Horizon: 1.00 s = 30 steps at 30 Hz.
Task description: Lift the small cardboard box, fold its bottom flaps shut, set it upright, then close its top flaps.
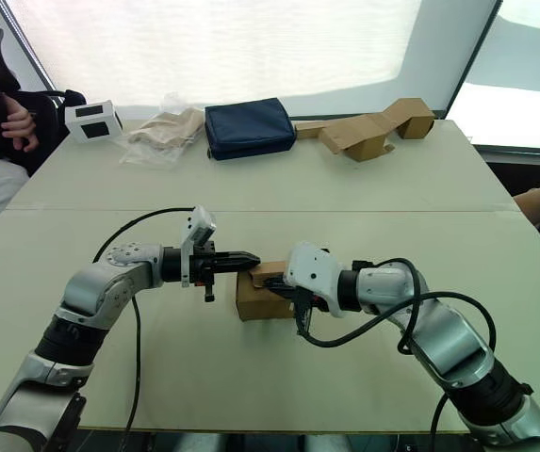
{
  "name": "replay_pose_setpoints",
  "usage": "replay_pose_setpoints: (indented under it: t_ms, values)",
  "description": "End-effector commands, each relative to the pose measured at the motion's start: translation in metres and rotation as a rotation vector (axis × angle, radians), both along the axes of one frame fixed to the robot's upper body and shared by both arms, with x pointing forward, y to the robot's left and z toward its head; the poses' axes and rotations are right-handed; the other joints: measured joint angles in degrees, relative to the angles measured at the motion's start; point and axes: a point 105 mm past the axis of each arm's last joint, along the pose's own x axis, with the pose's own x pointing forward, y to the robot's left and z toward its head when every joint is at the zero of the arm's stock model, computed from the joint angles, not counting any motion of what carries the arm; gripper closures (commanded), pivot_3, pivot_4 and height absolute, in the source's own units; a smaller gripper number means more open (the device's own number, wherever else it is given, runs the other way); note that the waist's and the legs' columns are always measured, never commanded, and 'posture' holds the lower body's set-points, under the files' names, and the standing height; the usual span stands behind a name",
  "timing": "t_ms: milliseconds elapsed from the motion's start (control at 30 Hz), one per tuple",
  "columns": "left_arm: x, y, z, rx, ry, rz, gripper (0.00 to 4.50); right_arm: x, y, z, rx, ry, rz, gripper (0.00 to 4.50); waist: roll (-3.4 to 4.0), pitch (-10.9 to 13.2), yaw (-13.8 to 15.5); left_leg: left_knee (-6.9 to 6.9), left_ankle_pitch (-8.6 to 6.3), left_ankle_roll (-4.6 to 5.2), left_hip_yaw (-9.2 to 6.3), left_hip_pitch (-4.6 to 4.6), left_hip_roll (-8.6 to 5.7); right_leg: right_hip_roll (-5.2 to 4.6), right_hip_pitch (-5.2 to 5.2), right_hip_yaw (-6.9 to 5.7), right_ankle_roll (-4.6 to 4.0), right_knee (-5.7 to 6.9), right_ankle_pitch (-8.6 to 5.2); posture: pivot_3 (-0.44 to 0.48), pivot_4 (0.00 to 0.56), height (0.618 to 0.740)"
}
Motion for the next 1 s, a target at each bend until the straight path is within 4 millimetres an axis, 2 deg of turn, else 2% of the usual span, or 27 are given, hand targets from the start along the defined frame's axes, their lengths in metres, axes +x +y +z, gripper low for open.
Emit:
replay_pose_setpoints:
  t_ms: [33,500,767,1000]
  values:
    - [0.001,-0.001,0.009,-0.013,-0.029,-0.009,4.43,0.001,0.002,0.006,-0.026,-0.066,0.026,4.5,0.0,0.0,0.0,0.0,0.0,0.0,0.0,0.0,0.0,0.0,0.0,0.0,0.0,0.0,0.0,0.0,0.15,0.74]
    - [0.001,0.0,0.008,-0.013,-0.023,-0.009,4.43,0.009,-0.003,-0.016,-0.141,-0.133,0.051,4.5,0.0,0.0,0.0,0.0,0.0,0.0,0.0,0.01,0.0,0.0,0.0,0.0,0.0,0.0,0.0,0.0,0.15,0.74]
    - [-0.008,-0.004,0.004,0.027,-0.044,-0.051,4.43,0.017,-0.007,-0.017,-0.146,-0.162,0.018,4.5,0.0,0.0,0.0,0.0,0.0,-0.01,0.0,0.01,-0.01,0.0,0.02,0.0,0.0,0.0,0.0,0.0,0.15,0.74]
    - [-0.006,-0.003,-0.007,0.151,-0.143,-0.068,4.43,0.002,-0.002,-0.007,-0.044,-0.047,0.057,4.5,0.0,0.0,0.0,0.0,0.01,-0.01,0.0,0.03,-0.01,-0.01,0.05,0.0,0.0,0.0,0.0,0.0,0.15,0.74]
